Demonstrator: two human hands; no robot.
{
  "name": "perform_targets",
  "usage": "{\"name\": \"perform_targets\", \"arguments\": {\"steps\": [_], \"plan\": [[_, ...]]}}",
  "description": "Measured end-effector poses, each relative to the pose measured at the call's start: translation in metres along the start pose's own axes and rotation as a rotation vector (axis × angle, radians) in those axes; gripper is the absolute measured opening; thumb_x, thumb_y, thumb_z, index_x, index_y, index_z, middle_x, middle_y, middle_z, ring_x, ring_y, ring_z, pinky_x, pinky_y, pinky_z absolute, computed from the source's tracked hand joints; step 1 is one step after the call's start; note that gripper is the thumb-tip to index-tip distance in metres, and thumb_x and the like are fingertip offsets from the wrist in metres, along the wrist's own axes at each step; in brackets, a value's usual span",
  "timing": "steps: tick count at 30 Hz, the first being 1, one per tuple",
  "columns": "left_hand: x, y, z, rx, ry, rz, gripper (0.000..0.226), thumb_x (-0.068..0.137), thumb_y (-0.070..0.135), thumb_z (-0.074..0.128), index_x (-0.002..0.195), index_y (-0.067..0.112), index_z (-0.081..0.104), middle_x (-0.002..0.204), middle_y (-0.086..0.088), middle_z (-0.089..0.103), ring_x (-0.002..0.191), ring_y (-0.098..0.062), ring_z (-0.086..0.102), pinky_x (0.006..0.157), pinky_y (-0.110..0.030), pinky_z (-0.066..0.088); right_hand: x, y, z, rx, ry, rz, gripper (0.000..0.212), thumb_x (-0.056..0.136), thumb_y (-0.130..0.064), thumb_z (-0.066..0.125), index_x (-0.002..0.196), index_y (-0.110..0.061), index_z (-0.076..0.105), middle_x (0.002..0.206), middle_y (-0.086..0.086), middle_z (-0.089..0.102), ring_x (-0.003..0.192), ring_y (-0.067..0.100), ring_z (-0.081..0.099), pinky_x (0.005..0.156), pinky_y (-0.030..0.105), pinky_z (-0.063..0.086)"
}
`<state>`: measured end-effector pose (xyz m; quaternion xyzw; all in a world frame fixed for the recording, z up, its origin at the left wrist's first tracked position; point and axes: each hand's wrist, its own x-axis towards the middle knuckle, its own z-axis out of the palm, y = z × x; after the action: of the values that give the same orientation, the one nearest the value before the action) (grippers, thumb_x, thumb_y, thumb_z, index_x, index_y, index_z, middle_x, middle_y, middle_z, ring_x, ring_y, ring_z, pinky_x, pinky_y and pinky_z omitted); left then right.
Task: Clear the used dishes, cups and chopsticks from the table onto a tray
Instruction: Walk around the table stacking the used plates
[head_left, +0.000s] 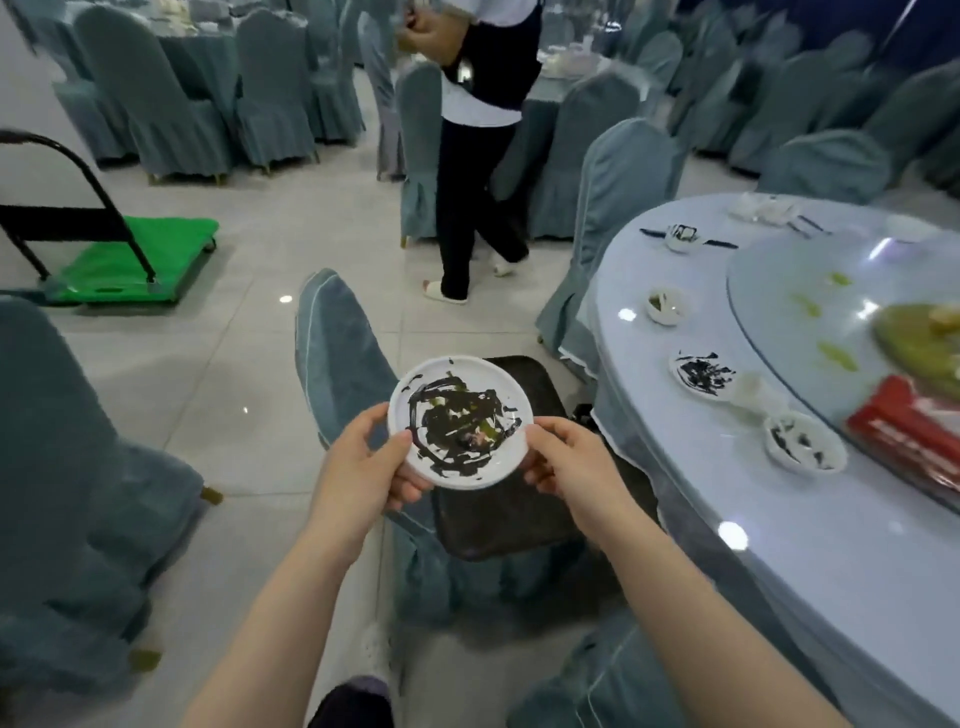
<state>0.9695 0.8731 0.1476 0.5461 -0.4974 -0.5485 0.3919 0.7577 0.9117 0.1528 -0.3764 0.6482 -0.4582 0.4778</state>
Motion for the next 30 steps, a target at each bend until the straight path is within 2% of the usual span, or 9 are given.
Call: {"name": "perform_targets", "arguments": {"steps": [4,7,11,15,19,24,30], "plan": [[0.063,0.018,0.032,0.015,-0.140,0.016,0.029,0.099,0.019,0.051,0.123,0.035,0.048,0.064,-0.011,0.072,0.043,-0.010,0.058,0.039,-0.019,0.043,0.036,-0.005,-0.030,0.063,0.164,0.021,0.014,0.096,-0.025,0.052,0.094,-0.023,0.066,0.062,-0.003,0.066,0.051,0.007,0.057,0.048,0.018,0.045],[0.113,0.032,0.055,0.038,-0.252,0.030,0.028,0.099,0.018,0.050,0.124,0.031,0.051,0.063,-0.011,0.071,0.043,-0.010,0.058,0.039,-0.019,0.042,0.059,-0.008,-0.053,0.105,0.327,0.052,0.016,0.096,-0.024,0.053,0.098,-0.019,0.067,0.063,-0.001,0.067,0.054,0.009,0.057,0.051,0.021,0.045],[0.171,0.044,0.084,0.041,-0.357,0.019,0.031,0.099,0.018,0.049,0.130,0.022,0.050,0.063,-0.014,0.071,0.043,-0.012,0.057,0.037,-0.019,0.040,0.088,-0.006,-0.080,0.183,0.502,0.069,0.017,0.094,-0.018,0.053,0.093,-0.011,0.068,0.062,0.004,0.064,0.050,0.012,0.053,0.047,0.022,0.042],[0.213,0.052,0.111,0.076,-0.427,0.019,0.034,0.099,0.020,0.049,0.133,0.027,0.048,0.067,-0.011,0.073,0.045,-0.009,0.058,0.039,-0.019,0.042,0.109,0.010,-0.096,0.273,0.636,0.128,0.013,0.093,-0.016,0.054,0.092,-0.010,0.066,0.068,0.011,0.065,0.051,0.014,0.052,0.049,0.024,0.039],[0.235,0.052,0.132,0.074,-0.444,-0.036,0.035,0.099,0.019,0.049,0.133,0.027,0.048,0.068,-0.013,0.073,0.044,-0.008,0.057,0.039,-0.018,0.043,0.115,0.032,-0.115,0.297,0.688,0.248,0.013,0.092,-0.015,0.056,0.094,-0.007,0.066,0.064,0.007,0.064,0.051,0.013,0.051,0.049,0.022,0.039],[0.269,0.053,0.171,0.093,-0.435,-0.062,0.034,0.099,0.019,0.049,0.132,0.028,0.051,0.068,-0.013,0.072,0.043,-0.008,0.055,0.038,-0.019,0.042,0.147,0.053,-0.164,0.374,0.794,0.352,0.010,0.091,-0.014,0.060,0.094,-0.004,0.063,0.078,0.014,0.065,0.056,0.017,0.053,0.045,0.021,0.044],[0.304,0.056,0.217,0.121,-0.405,-0.071,0.032,0.098,0.020,0.047,0.128,0.030,0.052,0.069,-0.015,0.072,0.044,-0.009,0.056,0.037,-0.019,0.042,0.202,0.083,-0.232,0.403,0.807,0.484,0.017,0.092,-0.018,0.058,0.100,-0.003,0.059,0.085,0.012,0.068,0.064,0.018,0.061,0.056,0.024,0.048]]}}
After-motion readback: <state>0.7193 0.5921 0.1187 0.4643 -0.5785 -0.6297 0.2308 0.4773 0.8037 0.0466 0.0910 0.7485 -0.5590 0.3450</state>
